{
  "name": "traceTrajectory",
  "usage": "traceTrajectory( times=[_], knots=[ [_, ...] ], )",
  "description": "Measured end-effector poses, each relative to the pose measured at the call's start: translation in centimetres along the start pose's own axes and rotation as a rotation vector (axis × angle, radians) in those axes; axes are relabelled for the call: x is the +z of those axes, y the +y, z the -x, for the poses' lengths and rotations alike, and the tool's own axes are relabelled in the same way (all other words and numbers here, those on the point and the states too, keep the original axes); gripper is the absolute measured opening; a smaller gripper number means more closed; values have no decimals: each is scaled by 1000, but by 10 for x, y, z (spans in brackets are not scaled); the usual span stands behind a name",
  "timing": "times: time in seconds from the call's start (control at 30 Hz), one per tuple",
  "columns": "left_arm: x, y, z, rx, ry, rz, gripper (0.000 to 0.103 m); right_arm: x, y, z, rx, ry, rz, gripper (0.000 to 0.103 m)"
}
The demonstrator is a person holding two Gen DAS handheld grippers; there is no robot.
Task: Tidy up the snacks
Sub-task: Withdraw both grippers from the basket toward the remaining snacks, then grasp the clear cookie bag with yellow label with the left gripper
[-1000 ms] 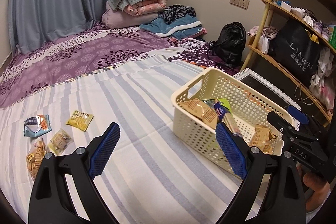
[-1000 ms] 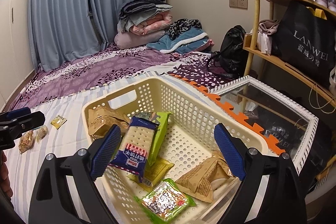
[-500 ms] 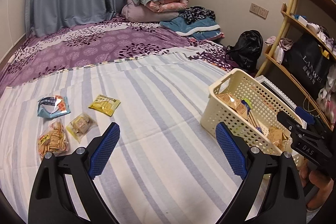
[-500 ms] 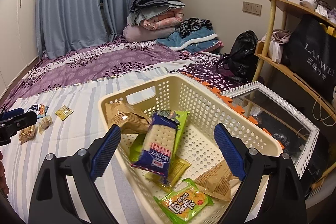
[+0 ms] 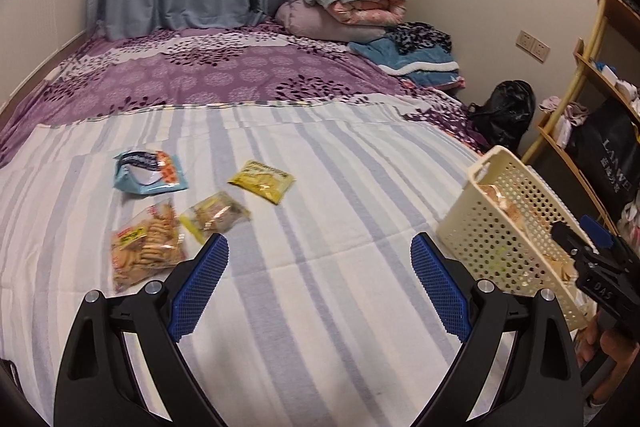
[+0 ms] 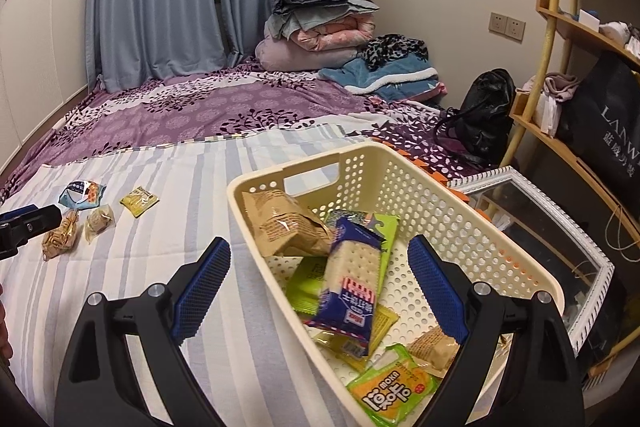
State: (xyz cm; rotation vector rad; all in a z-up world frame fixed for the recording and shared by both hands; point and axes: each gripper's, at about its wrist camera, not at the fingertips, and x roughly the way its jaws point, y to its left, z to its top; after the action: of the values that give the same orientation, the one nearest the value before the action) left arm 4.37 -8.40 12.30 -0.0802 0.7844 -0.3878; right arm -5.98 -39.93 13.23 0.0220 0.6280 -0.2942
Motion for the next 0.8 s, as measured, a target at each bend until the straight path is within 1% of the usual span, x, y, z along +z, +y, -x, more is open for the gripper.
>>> traceTrajectory(
  times=[0.07,0.1,0.23,0.37,0.5,0.67,0.8],
  knots=[
    [-3,12,2,26,-3,11,94,1,5,0,14,-7,5,90],
    [-5,20,3,35,0,23,94,1,9,0,25,-10,9,92],
    [-14,56,4,91,12,83,94,0,24,-3,76,-9,25,92],
    [-21,91,4,143,22,144,94,-2,47,-6,134,5,60,92],
    [-24,115,-3,180,33,183,94,-7,73,-10,189,24,106,92],
    [-23,128,-25,188,72,191,94,-16,102,-14,242,59,157,92],
    [-22,134,-45,158,105,214,94,-22,115,-20,258,83,167,92]
  ],
)
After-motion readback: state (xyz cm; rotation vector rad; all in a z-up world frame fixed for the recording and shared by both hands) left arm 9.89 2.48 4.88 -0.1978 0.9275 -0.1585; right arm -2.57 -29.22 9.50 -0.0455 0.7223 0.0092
